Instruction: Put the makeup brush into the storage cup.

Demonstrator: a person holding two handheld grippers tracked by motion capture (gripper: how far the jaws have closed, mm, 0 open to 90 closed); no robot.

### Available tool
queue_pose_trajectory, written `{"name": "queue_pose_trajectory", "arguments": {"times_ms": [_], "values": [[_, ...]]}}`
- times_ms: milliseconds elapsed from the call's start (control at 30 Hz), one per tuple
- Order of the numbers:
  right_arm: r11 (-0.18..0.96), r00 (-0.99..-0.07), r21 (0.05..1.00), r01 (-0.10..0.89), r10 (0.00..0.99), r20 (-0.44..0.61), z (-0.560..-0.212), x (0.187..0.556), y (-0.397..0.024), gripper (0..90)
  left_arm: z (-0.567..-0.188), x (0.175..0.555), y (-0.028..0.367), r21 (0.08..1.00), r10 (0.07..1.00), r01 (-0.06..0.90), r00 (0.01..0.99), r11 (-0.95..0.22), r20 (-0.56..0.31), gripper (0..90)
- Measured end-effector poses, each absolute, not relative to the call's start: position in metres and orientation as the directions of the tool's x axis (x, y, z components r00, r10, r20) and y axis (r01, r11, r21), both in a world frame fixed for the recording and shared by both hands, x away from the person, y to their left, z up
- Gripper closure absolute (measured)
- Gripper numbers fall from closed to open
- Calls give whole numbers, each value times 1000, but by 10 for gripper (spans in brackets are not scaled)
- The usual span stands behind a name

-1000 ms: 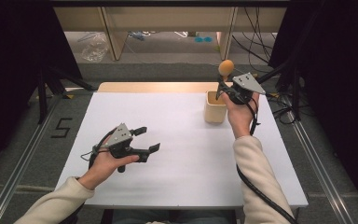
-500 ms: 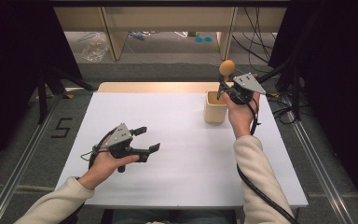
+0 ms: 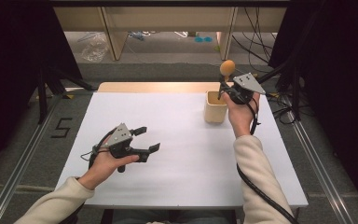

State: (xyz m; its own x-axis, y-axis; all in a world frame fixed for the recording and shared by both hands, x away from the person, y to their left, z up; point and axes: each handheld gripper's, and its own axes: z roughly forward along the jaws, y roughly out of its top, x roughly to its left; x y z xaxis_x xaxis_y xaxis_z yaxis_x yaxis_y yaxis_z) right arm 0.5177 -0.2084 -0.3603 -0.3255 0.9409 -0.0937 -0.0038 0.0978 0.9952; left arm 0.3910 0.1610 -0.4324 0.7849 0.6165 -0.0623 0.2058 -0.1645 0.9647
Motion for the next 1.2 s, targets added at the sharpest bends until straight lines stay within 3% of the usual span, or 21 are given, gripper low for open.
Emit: {"name": "queue_pose_trajectory", "arguments": {"times_ms": [1200], "values": [[114,-320,993,6,941,-106,-367,523,-205,630,-432,391,161,965,615,205,786,-166,-61,177]]}}
